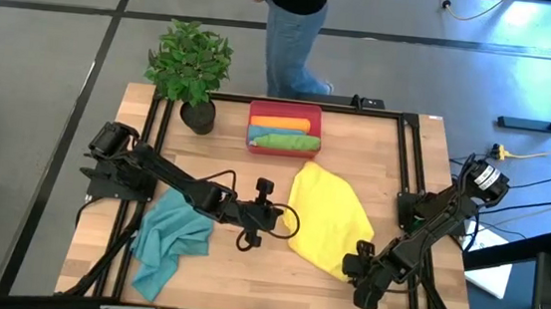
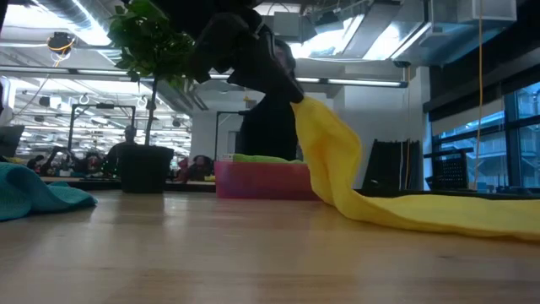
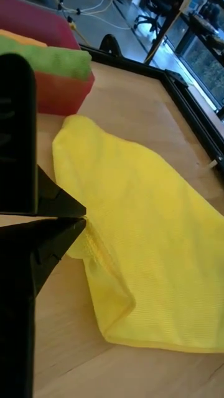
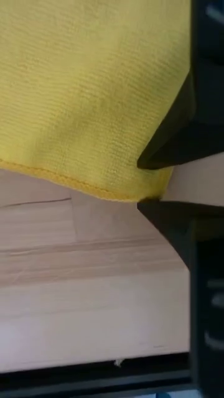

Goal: Roll microfiber towels into tight, uniform cylinder then place into a basket
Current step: Fold the yellow towel

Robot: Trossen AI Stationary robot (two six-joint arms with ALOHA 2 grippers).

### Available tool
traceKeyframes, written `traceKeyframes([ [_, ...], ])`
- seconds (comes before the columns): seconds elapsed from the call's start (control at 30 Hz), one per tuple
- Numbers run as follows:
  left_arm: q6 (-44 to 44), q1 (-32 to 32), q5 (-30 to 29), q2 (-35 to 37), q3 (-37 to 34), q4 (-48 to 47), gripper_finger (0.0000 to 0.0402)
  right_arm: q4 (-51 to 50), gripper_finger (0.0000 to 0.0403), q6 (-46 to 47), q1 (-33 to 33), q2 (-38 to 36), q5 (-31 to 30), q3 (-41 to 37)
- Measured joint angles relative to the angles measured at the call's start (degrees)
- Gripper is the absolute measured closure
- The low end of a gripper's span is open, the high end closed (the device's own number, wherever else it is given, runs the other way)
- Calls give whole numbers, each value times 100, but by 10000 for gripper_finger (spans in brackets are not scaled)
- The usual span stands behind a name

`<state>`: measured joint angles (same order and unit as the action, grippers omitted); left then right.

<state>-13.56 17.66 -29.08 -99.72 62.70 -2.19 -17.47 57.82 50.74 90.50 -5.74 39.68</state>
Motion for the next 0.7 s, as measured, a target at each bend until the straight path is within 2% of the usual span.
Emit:
traceKeyframes([
  [0.17, 93, 85, 1, 295, 3, -28, 401, -181, 384, -165, 68, -4, 112, 82],
  [0.37, 430, 248, -12, 964, -5, -443, 401, -773, 392, -674, 63, -219, 18, 863],
  [0.47, 455, 420, -65, 1429, 2, -618, 401, -1335, 398, -1104, 59, -434, -433, 1494],
  [0.7, 448, 1118, -370, 2622, 1, -993, 401, -2600, 399, -1835, 157, -792, -2039, 3147],
])
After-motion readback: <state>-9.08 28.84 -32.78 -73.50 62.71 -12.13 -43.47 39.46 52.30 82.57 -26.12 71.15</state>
